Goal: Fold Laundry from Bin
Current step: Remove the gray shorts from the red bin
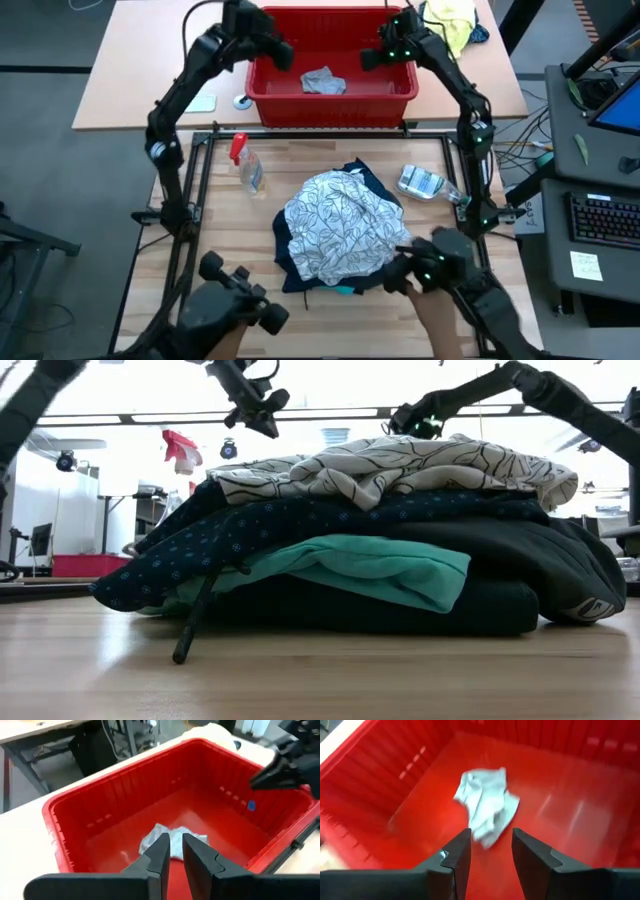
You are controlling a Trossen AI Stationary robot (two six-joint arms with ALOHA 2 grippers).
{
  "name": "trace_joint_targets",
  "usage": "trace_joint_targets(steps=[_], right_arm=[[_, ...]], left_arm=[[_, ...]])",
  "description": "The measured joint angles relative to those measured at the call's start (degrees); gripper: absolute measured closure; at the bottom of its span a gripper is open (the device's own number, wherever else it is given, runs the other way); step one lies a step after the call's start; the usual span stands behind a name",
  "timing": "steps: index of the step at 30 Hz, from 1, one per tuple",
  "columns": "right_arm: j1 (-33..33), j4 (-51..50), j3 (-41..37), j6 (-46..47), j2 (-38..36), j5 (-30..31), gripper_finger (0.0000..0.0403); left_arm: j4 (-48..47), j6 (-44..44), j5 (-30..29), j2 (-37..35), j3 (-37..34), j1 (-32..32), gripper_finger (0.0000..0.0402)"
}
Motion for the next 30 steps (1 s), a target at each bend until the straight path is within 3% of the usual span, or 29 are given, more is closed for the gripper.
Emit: trace_joint_targets(steps=[2,6,11,27,30], right_arm=[[0.03,5.3,0.0,-2.24,2.1,0.07,0.0278],[0.67,16.95,0.02,-2.09,6.75,-0.36,0.0279],[1.38,26.62,0.02,5.26,13.22,-5.32,0.0267],[4.14,18.12,0.11,2.76,24.62,-5.29,0.0216],[4.47,20.8,0.15,2.27,24.65,-4.33,0.0211]], left_arm=[[-3.35,0.46,0.12,2.75,4.4,0.48,0.0365],[2.54,-2.15,4.55,-0.09,-4.25,1.54,0.0365],[1.35,-4.01,4.96,-1.62,-5.61,1.76,0.0365],[-0.22,-4.49,4.87,-1.51,-4.87,1.73,0.0365],[0.83,-4.5,4.87,-1.51,-4.87,1.71,0.0365]])
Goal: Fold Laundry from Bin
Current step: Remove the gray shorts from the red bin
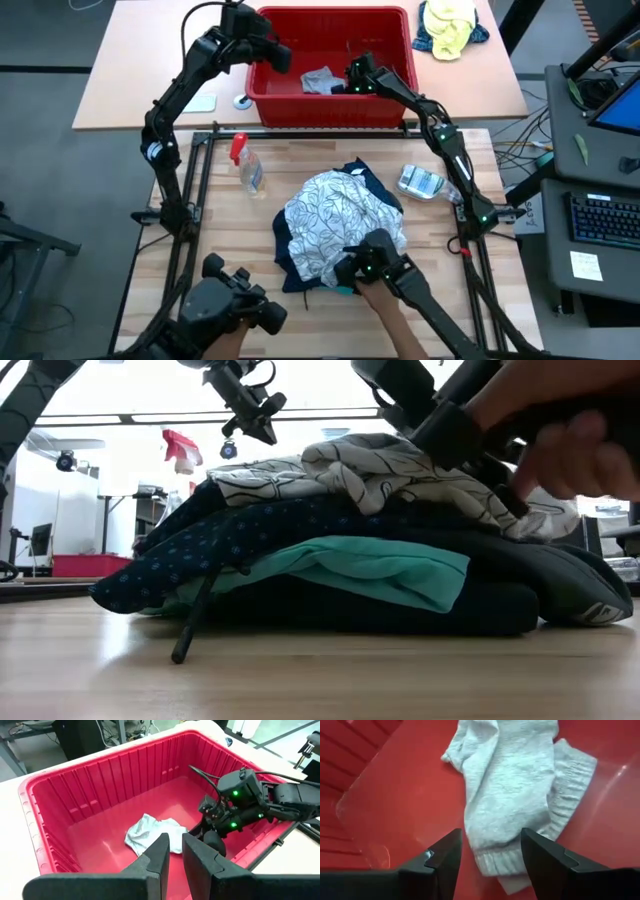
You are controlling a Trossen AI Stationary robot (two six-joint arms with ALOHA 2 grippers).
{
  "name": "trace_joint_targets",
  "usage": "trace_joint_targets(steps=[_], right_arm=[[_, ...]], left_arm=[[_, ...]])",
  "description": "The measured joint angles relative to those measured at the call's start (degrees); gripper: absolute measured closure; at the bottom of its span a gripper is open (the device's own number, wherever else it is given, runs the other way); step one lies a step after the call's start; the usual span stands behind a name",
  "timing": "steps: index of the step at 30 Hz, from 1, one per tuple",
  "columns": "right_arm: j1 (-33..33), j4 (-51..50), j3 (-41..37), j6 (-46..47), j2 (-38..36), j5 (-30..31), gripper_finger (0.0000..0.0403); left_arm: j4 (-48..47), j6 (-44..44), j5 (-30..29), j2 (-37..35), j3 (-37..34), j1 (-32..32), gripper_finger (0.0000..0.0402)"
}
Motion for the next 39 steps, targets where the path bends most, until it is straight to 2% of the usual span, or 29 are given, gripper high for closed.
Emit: trace_joint_targets(steps=[3,8,11,14,16,19,21,22,27,31,36,39], right_arm=[[0.28,1.9,0.02,-0.58,0.04,0.0,0.0212],[0.48,-2.52,0.03,-4.97,0.05,-3.06,0.0238],[0.45,-5.69,0.26,-7.49,0.06,-3.92,0.0285],[0.32,-8.25,0.25,-8.04,0.03,-6.1,0.0362],[0.32,-9.07,0.09,-8.41,-0.33,-7.43,0.0383],[0.06,-7.22,-0.3,-7.49,-0.75,-12.89,0.0392],[-0.56,-3.78,-0.48,-3.54,-0.75,-18.32,0.0394],[-0.6,-1.24,-0.46,-2.18,-0.88,-18.88,0.0394],[-1.48,6.71,-0.35,2.83,-3.58,-20.24,0.0394],[-2.53,17.61,0.16,11.41,-6.53,-21.65,0.0394],[-4.12,26.22,-0.29,21.64,-5.49,-20.35,0.0394],[-4.05,25.18,-0.12,23.2,-5.71,-17.19,0.0394]], left_arm=[[0.66,-0.02,0.0,0.0,0.0,0.0,0.0365],[0.88,-0.02,-0.04,0.0,0.0,0.02,0.0365],[0.88,-0.02,-0.04,0.0,0.0,0.0,0.0365],[0.86,-0.03,-0.04,0.0,0.0,0.01,0.0365],[0.86,-0.14,-0.03,0.0,0.0,0.02,0.0365],[0.7,-0.39,-0.02,0.0,0.0,0.0,0.0365],[0.14,-0.41,-0.01,0.0,0.0,0.0,0.0365],[-0.2,-0.41,0.0,0.0,0.0,0.0,0.0365],[-2.32,0.32,-0.02,0.02,-0.02,0.0,0.0365],[-3.15,1.43,-0.04,0.02,-0.07,0.0,0.0365],[-3.15,1.95,-0.02,0.02,-0.09,0.0,0.0365],[-3.14,2.33,-0.02,0.02,-0.09,0.0,0.0365]])
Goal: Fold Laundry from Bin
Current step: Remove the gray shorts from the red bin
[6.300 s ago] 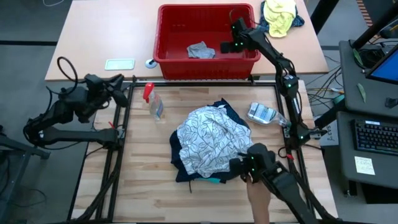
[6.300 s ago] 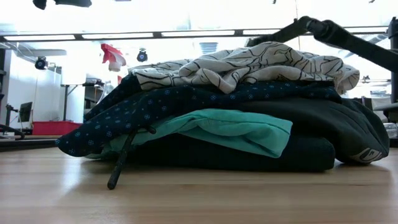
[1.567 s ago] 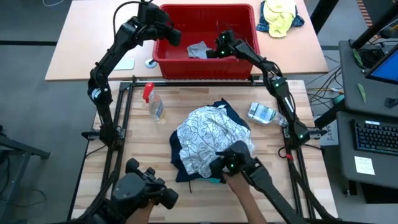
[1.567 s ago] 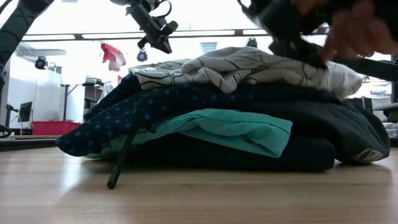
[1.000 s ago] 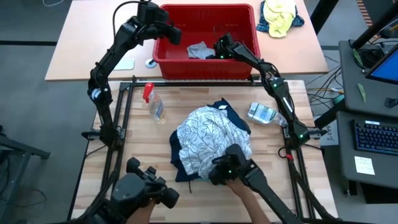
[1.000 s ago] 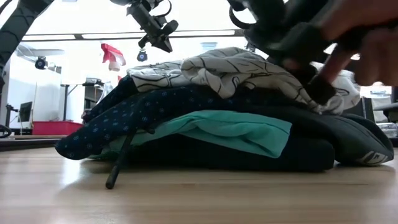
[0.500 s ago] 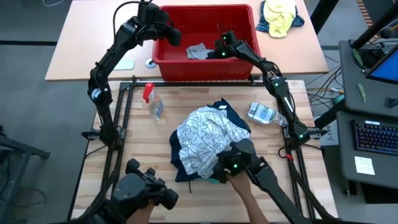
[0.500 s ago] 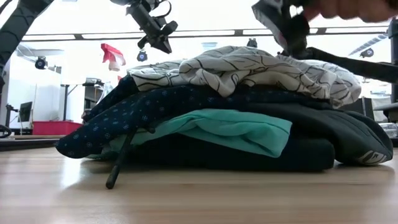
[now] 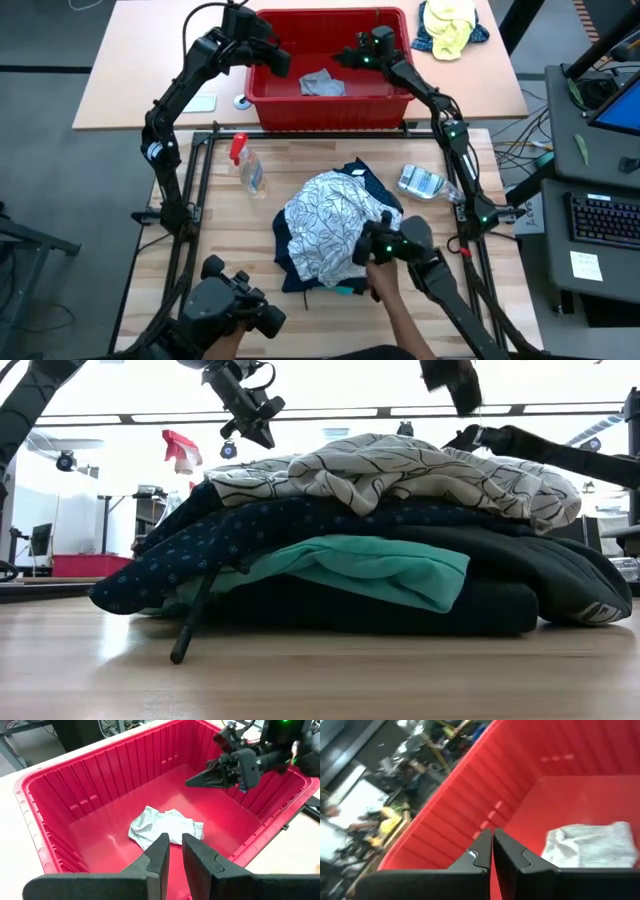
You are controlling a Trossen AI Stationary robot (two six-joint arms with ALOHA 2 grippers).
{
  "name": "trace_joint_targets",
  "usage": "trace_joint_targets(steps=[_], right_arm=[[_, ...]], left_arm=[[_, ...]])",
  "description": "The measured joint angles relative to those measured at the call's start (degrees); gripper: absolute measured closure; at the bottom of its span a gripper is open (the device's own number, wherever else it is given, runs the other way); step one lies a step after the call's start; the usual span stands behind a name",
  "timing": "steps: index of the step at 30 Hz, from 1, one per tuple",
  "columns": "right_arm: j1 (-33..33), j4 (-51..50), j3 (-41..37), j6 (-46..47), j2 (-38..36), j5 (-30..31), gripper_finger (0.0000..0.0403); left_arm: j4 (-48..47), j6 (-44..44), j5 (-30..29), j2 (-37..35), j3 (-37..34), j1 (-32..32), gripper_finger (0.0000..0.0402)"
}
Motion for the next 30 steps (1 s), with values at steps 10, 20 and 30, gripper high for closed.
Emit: trace_joint_targets(steps=[10,20,30], right_arm=[[3.29,-20.12,-0.11,-25.09,3.86,11.25,0.038],[6.18,-27.2,-0.01,-24.16,4.68,16.6,0.0235],[5.27,-26.28,-0.01,-27.62,4.79,9.57,0.0365]], left_arm=[[0.07,1.13,0.0,0.0,-0.02,0.0,0.0365],[0.16,1.13,0.0,0.0,-0.02,0.01,0.0365],[0.17,-0.27,0.0,0.0,-0.02,0.0,0.0365]])
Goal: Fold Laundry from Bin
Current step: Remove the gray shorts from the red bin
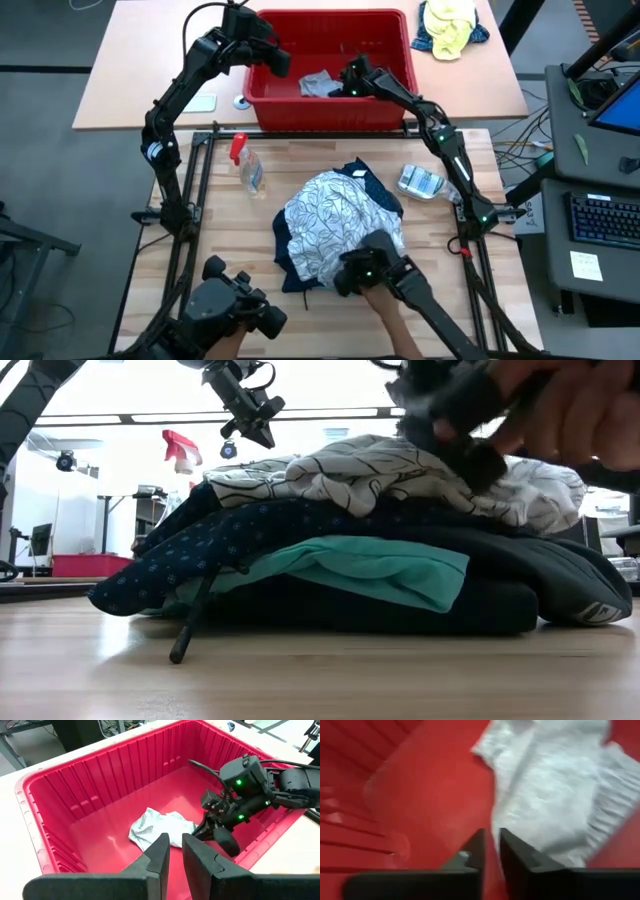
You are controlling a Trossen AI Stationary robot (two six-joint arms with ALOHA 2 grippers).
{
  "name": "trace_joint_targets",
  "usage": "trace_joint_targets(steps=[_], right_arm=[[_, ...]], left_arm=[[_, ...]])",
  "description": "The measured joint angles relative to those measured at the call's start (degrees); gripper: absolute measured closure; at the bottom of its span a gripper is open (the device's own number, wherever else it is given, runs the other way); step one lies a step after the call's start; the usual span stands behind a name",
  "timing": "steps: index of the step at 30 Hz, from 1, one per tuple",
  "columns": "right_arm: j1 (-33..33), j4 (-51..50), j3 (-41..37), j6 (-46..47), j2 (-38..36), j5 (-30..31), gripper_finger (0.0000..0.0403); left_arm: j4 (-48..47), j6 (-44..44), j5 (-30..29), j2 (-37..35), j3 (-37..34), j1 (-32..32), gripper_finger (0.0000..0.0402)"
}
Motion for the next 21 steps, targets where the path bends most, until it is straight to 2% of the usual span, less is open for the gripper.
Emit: trace_joint_targets(steps=[2,6,8,10,15,21], right_arm=[[-0.78,1.24,-0.02,0.21,0.0,-6.33,0.0383],[-3.09,11.41,-0.02,9.5,-0.9,-24.0,0.0393],[-3.56,16.55,-0.02,9.8,-2.85,-27.04,0.0394],[-3.79,18.5,-0.02,7.43,-6.37,-25.26,0.0394],[-3.66,13.84,0.5,1.62,-18.29,-12.66,0.0394],[-2.53,-0.88,0.24,-5.69,-14.22,4.35,0.0394]], left_arm=[[0.01,-0.1,0.02,0.0,0.0,0.0,0.0365],[-0.05,-0.79,0.06,0.0,0.0,0.0,0.0365],[-0.27,-1.16,0.09,0.0,0.0,0.0,0.0365],[-0.79,-1.45,0.12,0.0,0.0,0.0,0.0365],[-1.23,-1.62,0.16,0.02,0.0,0.0,0.0365],[3.66,-1.67,0.68,1.57,0.0,-0.3,0.0365]])
